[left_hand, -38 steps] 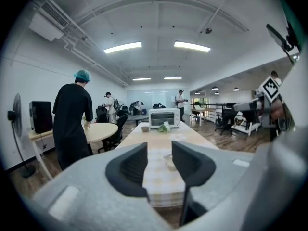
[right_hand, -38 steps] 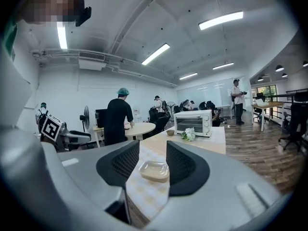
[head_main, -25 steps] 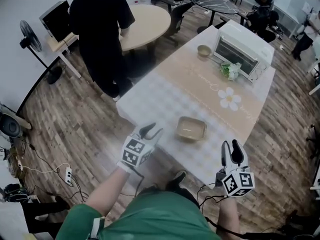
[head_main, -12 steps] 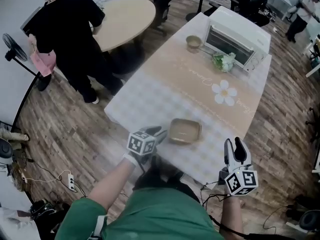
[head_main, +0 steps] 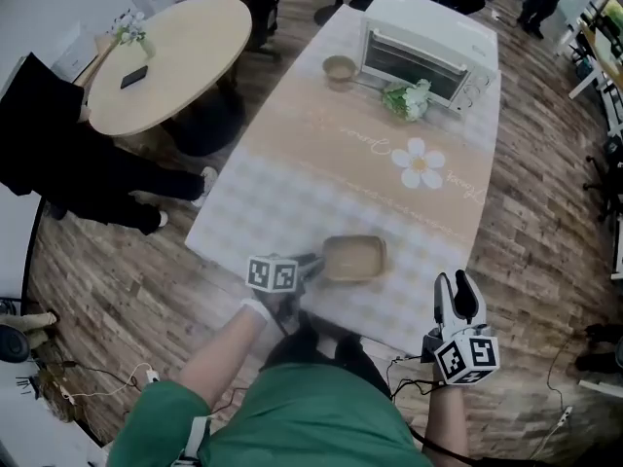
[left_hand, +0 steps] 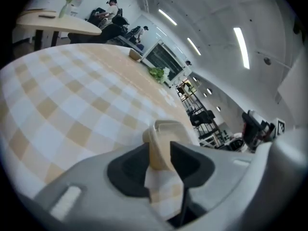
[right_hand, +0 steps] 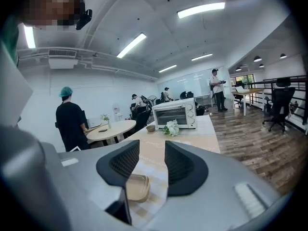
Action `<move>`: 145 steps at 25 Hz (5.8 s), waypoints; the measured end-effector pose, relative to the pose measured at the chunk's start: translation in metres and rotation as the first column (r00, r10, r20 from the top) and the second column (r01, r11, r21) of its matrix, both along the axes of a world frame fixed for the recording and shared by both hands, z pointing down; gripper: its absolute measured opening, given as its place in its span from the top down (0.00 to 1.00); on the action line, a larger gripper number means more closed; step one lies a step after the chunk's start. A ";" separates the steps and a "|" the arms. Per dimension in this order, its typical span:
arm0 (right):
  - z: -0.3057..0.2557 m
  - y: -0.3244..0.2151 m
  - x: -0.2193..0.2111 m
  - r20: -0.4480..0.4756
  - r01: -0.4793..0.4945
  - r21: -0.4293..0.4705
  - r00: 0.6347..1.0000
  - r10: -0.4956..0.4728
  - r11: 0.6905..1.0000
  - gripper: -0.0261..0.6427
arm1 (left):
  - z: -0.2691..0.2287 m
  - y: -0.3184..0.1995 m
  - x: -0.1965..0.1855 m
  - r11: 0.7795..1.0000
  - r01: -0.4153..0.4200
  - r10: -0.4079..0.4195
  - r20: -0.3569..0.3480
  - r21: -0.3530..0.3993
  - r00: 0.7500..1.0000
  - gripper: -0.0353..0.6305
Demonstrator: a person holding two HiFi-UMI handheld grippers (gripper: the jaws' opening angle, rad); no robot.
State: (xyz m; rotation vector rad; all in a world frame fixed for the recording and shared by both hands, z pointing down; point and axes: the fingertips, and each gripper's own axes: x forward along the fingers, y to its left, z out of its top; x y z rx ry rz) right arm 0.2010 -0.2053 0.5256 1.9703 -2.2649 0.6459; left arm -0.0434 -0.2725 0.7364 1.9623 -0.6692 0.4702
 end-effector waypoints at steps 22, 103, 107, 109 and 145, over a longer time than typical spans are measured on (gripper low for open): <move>0.007 -0.001 0.015 -0.001 -0.090 -0.009 0.996 0.090 0.996 0.72 | 0.006 -0.013 0.010 0.996 -0.024 0.021 -0.044 -0.086 0.999 0.87; -0.183 0.020 -0.029 -0.170 0.149 0.424 0.982 -0.083 0.893 0.85 | -0.408 -0.008 -0.031 0.673 0.339 -0.054 -0.414 0.657 0.909 0.88; -0.184 0.020 -0.022 -0.180 0.140 0.432 0.981 -0.067 0.891 0.85 | -0.411 -0.008 -0.025 0.663 0.338 -0.047 -0.412 0.668 0.910 0.88; -0.184 0.018 -0.021 -0.180 0.137 0.435 0.982 -0.063 0.890 0.85 | -0.411 -0.011 -0.026 0.658 0.338 -0.045 -0.413 0.673 0.910 0.88; -0.181 0.005 -0.017 -0.163 0.156 0.428 0.982 -0.093 0.891 0.85 | -0.410 -0.021 -0.018 0.680 0.342 -0.060 -0.416 0.648 0.907 0.88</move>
